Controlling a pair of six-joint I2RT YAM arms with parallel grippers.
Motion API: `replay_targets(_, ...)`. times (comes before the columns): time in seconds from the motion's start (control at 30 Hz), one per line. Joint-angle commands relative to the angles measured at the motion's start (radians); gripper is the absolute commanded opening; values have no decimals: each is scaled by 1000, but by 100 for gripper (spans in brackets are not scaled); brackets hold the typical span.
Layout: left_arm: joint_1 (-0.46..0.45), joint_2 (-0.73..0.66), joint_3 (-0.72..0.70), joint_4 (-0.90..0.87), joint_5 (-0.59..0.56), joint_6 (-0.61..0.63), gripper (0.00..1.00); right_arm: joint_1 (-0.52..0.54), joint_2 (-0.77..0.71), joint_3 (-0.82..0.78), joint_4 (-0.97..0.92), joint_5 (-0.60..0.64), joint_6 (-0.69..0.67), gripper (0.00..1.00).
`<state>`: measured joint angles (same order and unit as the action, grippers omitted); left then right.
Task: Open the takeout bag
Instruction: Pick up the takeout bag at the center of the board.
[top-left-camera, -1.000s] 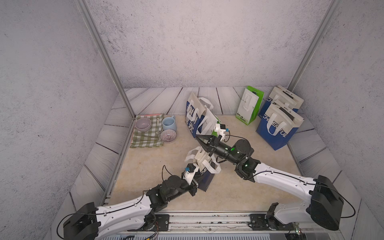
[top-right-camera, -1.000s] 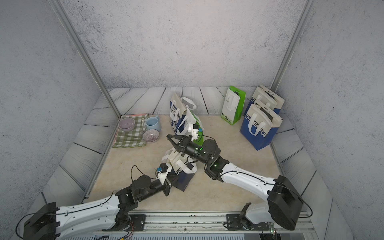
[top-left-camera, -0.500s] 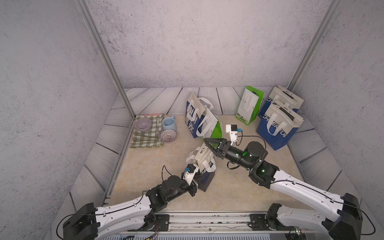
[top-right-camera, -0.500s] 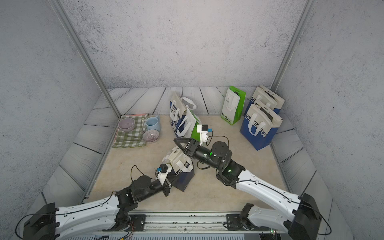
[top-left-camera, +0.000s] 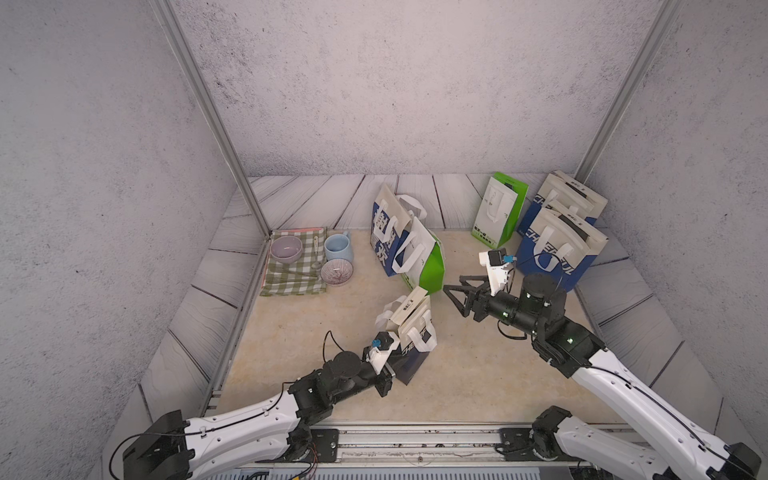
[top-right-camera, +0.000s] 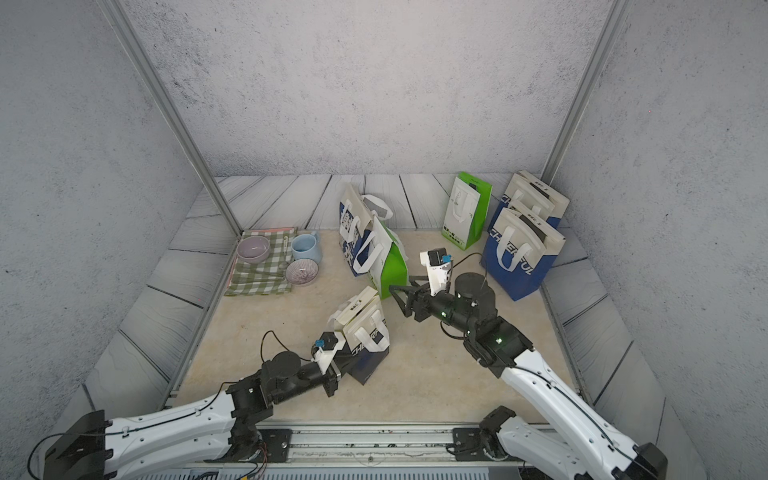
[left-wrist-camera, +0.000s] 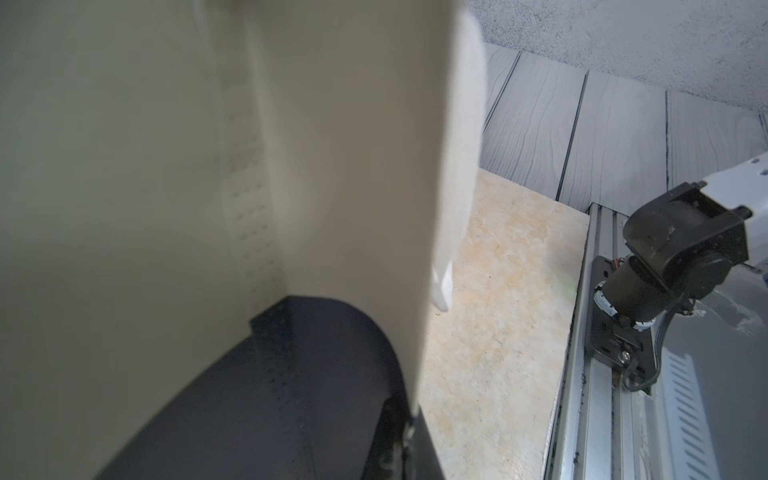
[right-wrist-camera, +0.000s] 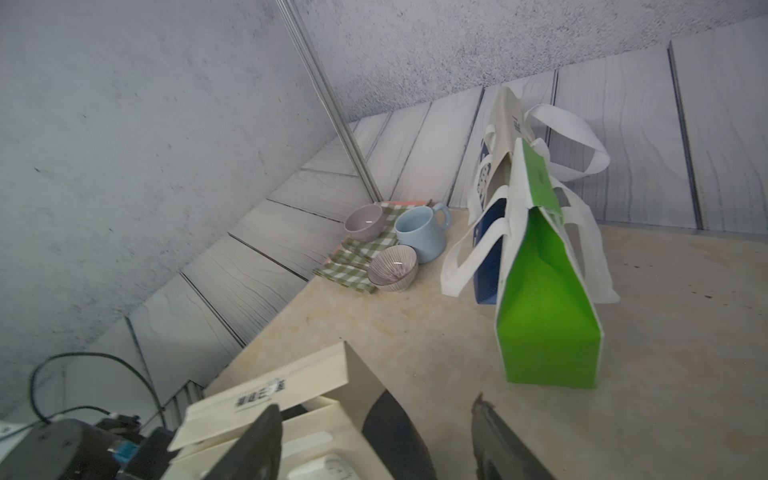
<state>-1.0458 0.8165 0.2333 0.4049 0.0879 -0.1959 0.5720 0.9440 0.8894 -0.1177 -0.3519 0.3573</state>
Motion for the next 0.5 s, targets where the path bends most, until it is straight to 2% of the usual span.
replay_targets(0.0, -2, -28, 34, -39, 58, 57, 0, -9, 24, 19, -105, -236, -205, 78)
replay_targets(0.23, -2, -61, 32, -67, 73, 80, 0, -9, 82, -46, 25, -387, -255, 85)
replay_targets(0.47, -2, -63, 29, -68, 91, 78, 0, -6, 176, -32, 66, -421, -260, 87)
